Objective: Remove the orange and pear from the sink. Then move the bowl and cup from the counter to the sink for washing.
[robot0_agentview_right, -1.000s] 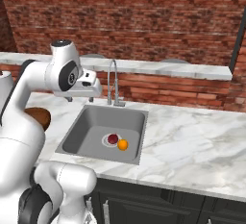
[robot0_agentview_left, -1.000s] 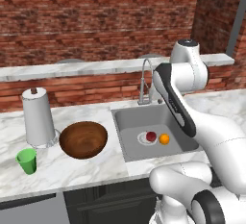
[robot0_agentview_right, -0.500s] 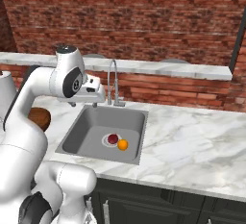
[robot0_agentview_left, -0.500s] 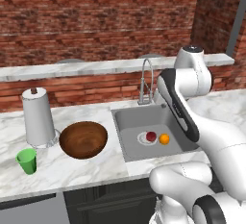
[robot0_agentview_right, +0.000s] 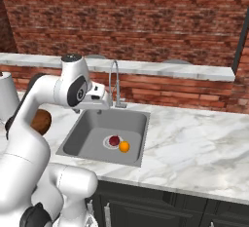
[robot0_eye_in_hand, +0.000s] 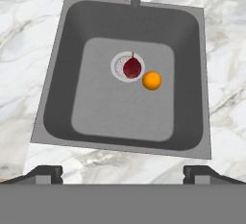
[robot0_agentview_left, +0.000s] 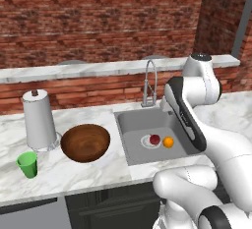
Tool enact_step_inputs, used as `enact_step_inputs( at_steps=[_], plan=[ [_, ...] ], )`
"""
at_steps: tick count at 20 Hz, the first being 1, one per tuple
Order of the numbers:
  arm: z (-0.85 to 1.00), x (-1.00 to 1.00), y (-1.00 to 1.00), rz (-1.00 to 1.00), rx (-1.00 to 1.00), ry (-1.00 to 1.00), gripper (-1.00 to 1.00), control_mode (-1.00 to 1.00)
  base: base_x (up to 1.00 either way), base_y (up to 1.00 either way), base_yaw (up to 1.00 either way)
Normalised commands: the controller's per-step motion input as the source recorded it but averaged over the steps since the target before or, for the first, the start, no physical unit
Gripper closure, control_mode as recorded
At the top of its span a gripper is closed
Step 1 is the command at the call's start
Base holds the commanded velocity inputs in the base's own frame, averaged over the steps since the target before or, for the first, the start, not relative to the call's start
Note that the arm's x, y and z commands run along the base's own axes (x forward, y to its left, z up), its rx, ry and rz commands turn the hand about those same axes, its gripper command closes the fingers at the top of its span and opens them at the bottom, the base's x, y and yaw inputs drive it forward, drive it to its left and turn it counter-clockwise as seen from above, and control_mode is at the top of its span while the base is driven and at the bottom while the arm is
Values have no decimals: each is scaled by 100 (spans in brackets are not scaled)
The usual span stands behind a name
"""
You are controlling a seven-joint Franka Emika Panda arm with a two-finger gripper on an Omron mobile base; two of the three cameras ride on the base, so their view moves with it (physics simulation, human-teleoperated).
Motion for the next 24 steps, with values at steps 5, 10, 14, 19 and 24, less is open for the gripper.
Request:
enact_step_inputs(
  at_steps=[5, 10, 14, 19, 24],
  plan=[
    [-16, 0, -8, 0, 0, 0, -100, -100, 0, 0, 0],
    [-16, 0, -7, 0, 0, -4, -100, -100, 0, 0, 0],
    [-16, 0, -8, 0, 0, -4, -100, -100, 0, 0, 0],
    [-17, 0, -4, 0, 0, -8, -100, -100, 0, 0, 0],
    [-19, 0, -2, 0, 0, -11, -100, -100, 0, 0, 0]
  ],
)
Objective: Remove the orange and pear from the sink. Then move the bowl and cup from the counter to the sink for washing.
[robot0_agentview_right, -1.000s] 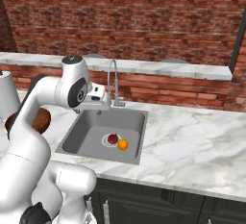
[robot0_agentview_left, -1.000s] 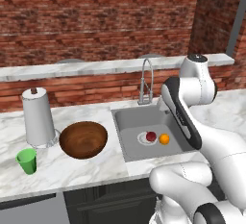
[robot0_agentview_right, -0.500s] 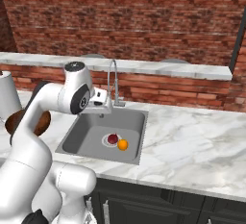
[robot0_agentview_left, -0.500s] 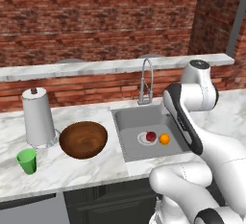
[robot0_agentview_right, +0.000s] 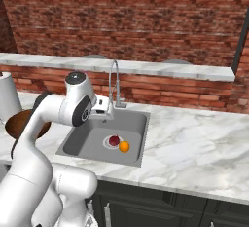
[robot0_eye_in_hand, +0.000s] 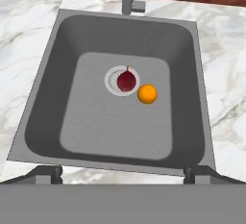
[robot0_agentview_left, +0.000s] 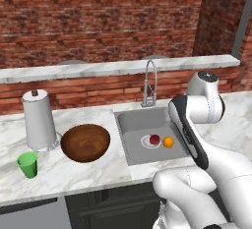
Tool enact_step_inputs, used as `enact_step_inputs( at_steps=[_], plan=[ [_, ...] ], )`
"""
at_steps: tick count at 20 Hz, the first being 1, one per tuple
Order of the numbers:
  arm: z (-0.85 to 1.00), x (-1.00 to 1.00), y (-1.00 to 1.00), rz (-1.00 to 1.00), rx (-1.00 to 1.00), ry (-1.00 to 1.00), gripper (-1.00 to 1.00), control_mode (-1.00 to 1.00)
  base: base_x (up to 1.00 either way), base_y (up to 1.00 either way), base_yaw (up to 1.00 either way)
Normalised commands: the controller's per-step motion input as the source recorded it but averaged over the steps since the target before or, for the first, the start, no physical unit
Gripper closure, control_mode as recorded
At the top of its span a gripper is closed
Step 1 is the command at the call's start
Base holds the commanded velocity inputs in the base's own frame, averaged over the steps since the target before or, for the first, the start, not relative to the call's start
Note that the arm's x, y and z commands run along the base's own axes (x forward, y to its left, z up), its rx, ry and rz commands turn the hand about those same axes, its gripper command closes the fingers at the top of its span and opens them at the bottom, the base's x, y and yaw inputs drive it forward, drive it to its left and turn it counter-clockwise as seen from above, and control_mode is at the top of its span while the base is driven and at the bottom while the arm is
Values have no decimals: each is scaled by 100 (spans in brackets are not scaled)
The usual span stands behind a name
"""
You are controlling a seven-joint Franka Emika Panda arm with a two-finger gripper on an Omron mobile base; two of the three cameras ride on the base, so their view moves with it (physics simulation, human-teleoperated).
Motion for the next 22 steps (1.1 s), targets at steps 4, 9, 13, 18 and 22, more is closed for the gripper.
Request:
enact_step_inputs(
  at_steps=[4, 9, 13, 18, 22],
  plan=[
    [-19, 0, -3, 0, 0, -10, -100, -100, 0, 0, 0],
    [-19, 1, -1, 0, 0, -11, -100, -100, 0, 0, 0],
    [-18, 4, -1, 0, 0, -10, -100, -100, 0, 0, 0],
    [-11, 10, -8, 0, 0, -1, -100, -100, 0, 0, 0],
    [-3, 12, -14, 0, 0, 12, -100, -100, 0, 0, 0]
  ],
)
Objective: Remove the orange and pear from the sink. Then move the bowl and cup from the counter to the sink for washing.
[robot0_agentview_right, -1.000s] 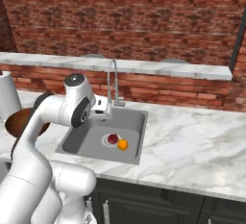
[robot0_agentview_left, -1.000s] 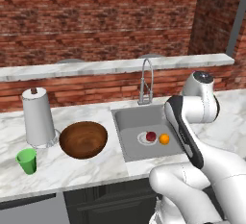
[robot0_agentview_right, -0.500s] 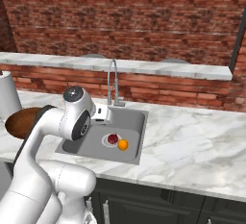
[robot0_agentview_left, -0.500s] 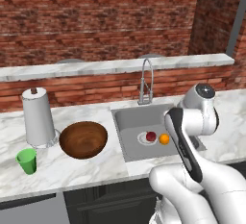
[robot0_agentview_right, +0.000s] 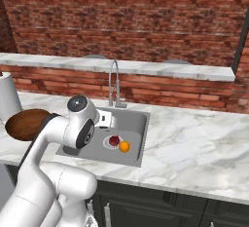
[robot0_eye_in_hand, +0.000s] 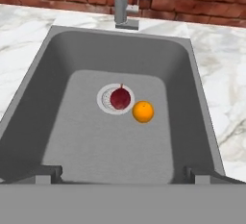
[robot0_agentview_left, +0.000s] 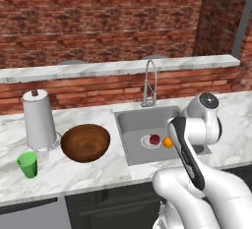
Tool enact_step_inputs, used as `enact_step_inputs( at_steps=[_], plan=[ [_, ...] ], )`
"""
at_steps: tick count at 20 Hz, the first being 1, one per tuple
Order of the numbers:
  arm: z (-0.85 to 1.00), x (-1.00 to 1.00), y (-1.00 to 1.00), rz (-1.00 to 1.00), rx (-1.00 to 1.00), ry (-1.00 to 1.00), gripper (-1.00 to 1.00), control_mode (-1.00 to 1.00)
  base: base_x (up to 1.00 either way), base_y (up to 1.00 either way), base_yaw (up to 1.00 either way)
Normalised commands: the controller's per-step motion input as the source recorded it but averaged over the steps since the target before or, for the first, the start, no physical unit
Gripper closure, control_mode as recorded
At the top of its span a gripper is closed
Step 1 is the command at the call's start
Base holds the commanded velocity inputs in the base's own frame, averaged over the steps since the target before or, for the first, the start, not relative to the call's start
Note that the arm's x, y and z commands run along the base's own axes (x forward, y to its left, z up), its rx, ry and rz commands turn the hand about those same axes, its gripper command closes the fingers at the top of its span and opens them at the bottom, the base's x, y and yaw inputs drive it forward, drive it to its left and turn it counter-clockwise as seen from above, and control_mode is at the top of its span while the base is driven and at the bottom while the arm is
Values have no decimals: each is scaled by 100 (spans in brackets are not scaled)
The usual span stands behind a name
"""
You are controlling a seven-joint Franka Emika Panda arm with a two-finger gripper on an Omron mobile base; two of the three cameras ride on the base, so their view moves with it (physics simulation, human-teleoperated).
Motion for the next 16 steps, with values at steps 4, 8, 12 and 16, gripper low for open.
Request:
enact_step_inputs(
  at_steps=[4, 8, 12, 16],
  plan=[
    [-4, 12, -11, 0, 0, 11, -100, -100, 0, 0, 0],
    [-7, 11, -10, 1, 0, 5, -100, -100, 0, 0, 0],
    [-9, 10, -10, 2, 0, 3, -100, -100, 0, 0, 0],
    [-11, 7, -9, 4, 0, 2, -100, -100, 0, 0, 0]
  ],
)
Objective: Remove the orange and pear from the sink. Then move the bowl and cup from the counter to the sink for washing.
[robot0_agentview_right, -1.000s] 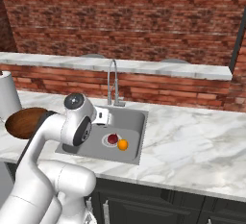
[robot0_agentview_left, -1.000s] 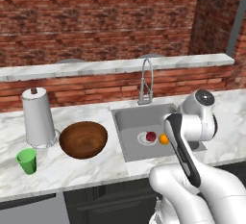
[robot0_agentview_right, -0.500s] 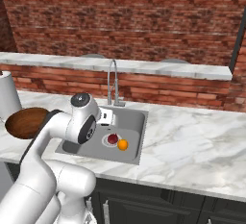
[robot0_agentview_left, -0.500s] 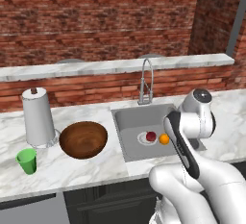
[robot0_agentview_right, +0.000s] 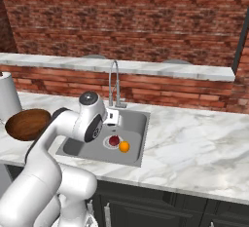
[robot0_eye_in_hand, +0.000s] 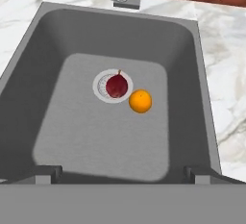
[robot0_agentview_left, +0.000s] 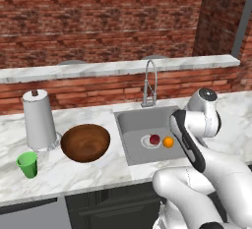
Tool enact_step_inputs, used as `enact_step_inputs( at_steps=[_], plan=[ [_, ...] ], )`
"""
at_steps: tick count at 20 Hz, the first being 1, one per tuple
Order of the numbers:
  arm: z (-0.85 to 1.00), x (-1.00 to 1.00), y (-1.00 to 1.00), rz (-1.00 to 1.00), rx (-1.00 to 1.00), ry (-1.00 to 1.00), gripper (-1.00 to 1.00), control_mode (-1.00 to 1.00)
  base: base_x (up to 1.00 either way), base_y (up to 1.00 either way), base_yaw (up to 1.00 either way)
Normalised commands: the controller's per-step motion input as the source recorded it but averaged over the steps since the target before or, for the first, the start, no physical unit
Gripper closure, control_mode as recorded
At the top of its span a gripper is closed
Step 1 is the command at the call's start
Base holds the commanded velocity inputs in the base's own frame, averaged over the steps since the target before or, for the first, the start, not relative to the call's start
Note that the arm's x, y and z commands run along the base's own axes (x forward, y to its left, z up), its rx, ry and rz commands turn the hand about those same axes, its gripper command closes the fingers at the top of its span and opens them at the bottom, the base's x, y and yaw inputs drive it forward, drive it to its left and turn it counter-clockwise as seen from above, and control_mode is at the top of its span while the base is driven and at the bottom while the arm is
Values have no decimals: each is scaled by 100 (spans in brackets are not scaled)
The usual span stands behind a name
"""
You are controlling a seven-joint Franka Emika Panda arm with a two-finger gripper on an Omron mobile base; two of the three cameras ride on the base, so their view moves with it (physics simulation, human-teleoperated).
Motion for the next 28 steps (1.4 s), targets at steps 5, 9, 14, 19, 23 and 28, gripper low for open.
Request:
enact_step_inputs(
  at_steps=[5, 9, 14, 19, 23, 28],
  plan=[
    [-16, 8, -1, 7, -3, 2, -100, -100, 0, 0, 0],
    [-17, 9, 0, 7, -5, 1, -100, -100, 0, 0, 0],
    [-18, 10, -3, 6, -5, 4, -100, -100, 0, 0, 0],
    [-18, 9, -5, 6, -2, 2, -100, -100, 0, 0, 0],
    [-18, 9, -4, 7, 0, 0, -100, -100, 0, 0, 0],
    [-16, 10, -1, 10, -2, 0, -100, -100, 0, 0, 0]
  ],
)
